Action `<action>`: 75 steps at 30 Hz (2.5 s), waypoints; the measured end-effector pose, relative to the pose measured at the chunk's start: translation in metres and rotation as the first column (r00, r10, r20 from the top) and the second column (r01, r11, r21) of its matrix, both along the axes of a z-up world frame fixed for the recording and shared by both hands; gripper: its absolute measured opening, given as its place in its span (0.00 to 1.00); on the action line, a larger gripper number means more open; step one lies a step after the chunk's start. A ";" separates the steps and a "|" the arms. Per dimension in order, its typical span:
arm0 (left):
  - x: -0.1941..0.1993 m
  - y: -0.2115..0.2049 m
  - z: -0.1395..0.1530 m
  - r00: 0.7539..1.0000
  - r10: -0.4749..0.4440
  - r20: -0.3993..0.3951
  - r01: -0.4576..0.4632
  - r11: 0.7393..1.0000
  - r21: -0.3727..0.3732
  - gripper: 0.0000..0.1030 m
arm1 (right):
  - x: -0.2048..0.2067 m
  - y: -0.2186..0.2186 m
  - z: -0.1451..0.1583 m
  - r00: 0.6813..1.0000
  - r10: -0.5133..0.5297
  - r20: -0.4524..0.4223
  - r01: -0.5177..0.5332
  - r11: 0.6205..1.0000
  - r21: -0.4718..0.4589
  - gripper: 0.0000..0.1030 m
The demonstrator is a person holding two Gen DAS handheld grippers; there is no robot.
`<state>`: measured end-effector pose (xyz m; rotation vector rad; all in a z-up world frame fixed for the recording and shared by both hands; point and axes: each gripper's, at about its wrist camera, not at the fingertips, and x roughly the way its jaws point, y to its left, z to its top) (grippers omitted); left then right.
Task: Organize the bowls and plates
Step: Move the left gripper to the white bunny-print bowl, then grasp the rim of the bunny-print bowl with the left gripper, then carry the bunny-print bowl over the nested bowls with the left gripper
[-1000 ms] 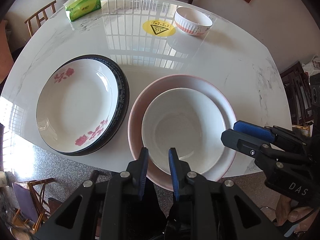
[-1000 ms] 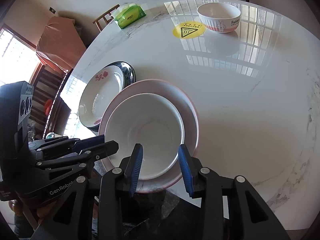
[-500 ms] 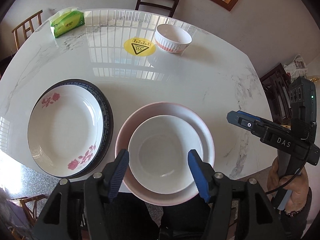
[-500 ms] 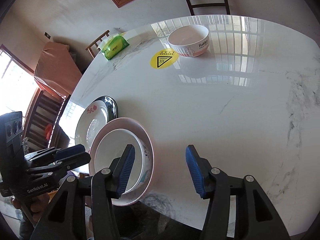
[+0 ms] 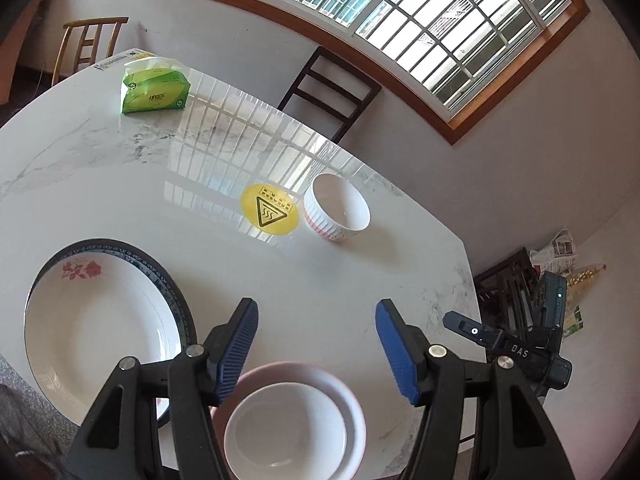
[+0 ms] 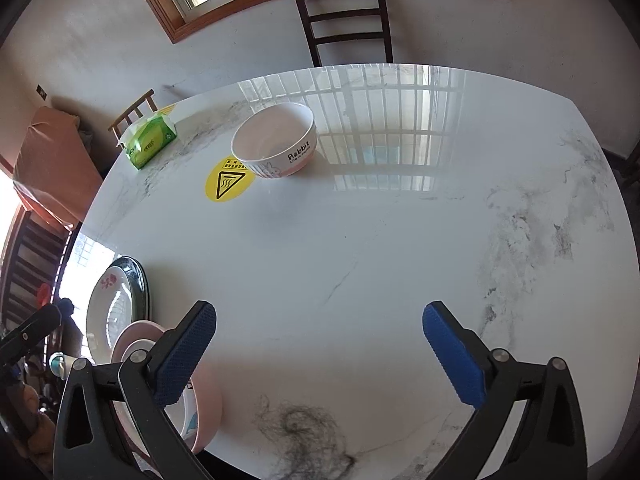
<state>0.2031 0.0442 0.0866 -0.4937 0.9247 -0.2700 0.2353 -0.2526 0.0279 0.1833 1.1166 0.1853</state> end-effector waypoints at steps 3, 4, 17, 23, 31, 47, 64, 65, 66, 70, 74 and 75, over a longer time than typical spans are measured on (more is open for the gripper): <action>0.026 -0.012 0.015 0.998 -0.056 0.042 0.048 0.985 0.167 0.60 | 0.013 -0.015 0.005 1.000 -0.013 0.026 0.009 0.992 0.129 1.00; 0.035 -0.019 0.017 0.996 -0.077 0.039 0.066 0.972 0.225 0.60 | 0.016 -0.021 0.004 0.999 -0.017 0.042 0.009 0.981 0.194 1.00; 0.172 -0.057 -0.014 0.991 -0.086 -0.100 0.119 0.909 0.399 0.61 | 0.128 -0.034 -0.030 0.998 0.028 -0.059 -0.011 0.963 0.268 1.00; 0.214 -0.078 -0.046 0.983 -0.108 -0.147 0.161 0.891 0.425 0.61 | 0.170 -0.029 -0.039 0.994 0.042 -0.106 -0.013 0.966 0.260 1.00; 0.242 -0.096 -0.076 0.965 -0.120 -0.234 0.201 0.910 0.363 0.61 | 0.202 -0.021 -0.056 0.988 0.006 -0.154 0.041 0.954 0.298 0.85; 0.270 -0.117 -0.115 0.951 -0.086 -0.297 0.218 0.868 0.446 0.50 | 0.231 0.021 -0.082 0.978 0.097 -0.184 -0.060 0.978 0.201 0.29; 0.188 -0.116 -0.080 0.938 -0.113 -0.327 0.227 0.913 0.338 0.10 | 0.177 0.015 -0.078 0.962 0.143 -0.231 -0.070 0.953 0.296 0.18; 0.179 -0.116 -0.073 0.941 -0.113 -0.318 0.224 0.914 0.337 0.10 | 0.168 0.014 -0.073 0.963 0.147 -0.227 -0.077 0.953 0.294 0.18; 0.171 -0.114 -0.066 0.945 -0.112 -0.308 0.217 0.918 0.332 0.11 | 0.160 0.014 -0.068 0.963 0.151 -0.223 -0.081 0.952 0.294 0.18; 0.137 -0.103 -0.041 0.955 -0.107 -0.277 0.188 0.939 0.287 0.11 | 0.128 0.013 -0.047 0.966 0.163 -0.200 -0.092 0.941 0.325 0.18; 0.100 -0.101 -0.019 0.965 -0.112 -0.238 0.184 0.935 0.304 0.11 | 0.097 0.013 -0.023 0.969 0.184 -0.163 -0.120 0.933 0.339 0.19; 0.092 -0.100 -0.014 0.966 -0.113 -0.231 0.183 0.933 0.308 0.11 | 0.088 0.013 -0.018 0.970 0.187 -0.157 -0.124 0.931 0.344 0.19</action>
